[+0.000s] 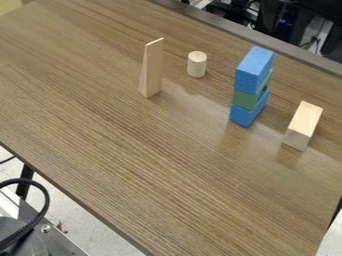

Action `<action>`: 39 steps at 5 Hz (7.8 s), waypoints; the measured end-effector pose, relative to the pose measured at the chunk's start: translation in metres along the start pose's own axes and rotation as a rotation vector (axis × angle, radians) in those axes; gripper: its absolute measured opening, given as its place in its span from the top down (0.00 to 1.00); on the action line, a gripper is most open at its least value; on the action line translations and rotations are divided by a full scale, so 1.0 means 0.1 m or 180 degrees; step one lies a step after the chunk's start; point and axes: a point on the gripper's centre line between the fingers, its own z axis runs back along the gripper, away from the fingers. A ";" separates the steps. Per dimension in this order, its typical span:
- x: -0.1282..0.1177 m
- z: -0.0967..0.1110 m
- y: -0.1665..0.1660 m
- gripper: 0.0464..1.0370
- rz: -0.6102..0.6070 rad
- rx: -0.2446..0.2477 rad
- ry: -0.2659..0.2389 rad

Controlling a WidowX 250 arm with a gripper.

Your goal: Mover bloque azul encima del bloque derecho

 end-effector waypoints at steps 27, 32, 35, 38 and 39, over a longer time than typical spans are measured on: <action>-0.20 -1.31 -0.28 0.46 0.0416 -0.0299 0.0897; -0.14 -1.39 -0.35 0.46 0.0316 -0.0328 0.0848; -0.12 -1.45 -0.37 0.46 0.0250 -0.0321 0.0831; -0.11 -1.48 -0.32 0.04 0.0249 -0.0274 0.0799; -0.15 -1.49 -0.32 0.04 0.0240 -0.0269 0.0821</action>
